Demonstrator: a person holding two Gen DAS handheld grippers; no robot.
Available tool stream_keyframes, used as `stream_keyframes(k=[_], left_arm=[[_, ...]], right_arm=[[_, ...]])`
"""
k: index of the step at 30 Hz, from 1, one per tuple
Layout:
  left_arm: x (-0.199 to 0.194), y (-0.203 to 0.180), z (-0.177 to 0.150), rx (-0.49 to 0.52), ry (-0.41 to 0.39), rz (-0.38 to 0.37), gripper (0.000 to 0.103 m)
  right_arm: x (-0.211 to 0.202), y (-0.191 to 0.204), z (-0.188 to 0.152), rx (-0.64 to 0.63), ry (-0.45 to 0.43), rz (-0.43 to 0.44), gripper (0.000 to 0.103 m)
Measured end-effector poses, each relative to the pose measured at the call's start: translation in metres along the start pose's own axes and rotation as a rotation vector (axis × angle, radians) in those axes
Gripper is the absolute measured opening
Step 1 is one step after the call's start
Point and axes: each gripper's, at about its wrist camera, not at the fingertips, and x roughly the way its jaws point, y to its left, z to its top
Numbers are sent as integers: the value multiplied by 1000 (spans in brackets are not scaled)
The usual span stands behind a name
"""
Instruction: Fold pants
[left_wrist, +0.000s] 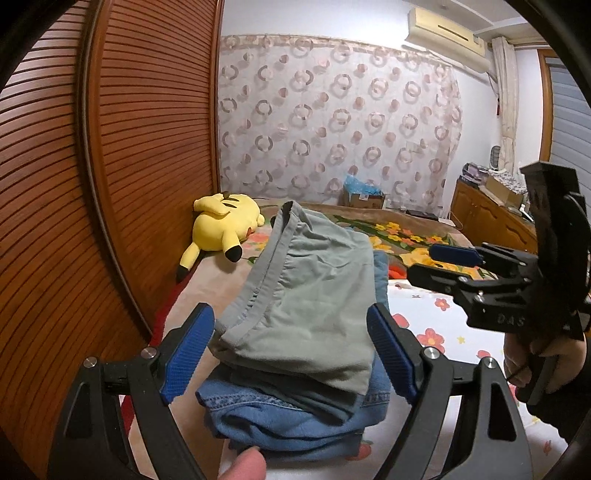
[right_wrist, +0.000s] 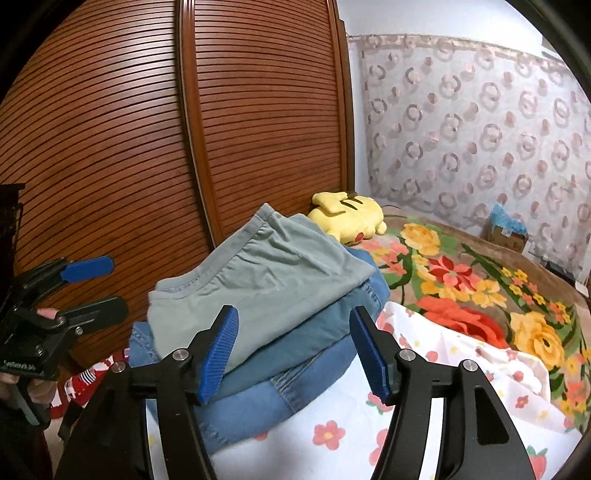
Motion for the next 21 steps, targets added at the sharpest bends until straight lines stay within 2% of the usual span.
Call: stream_keyframes(k=[7, 21], left_arm=[[-9, -5, -6, 15, -5, -15, 85], [-31, -39, -49, 44, 39, -42, 85]], right_arm=[[-30, 10, -18, 33, -26, -57, 65], [-86, 37, -65, 72, -10, -136, 65]])
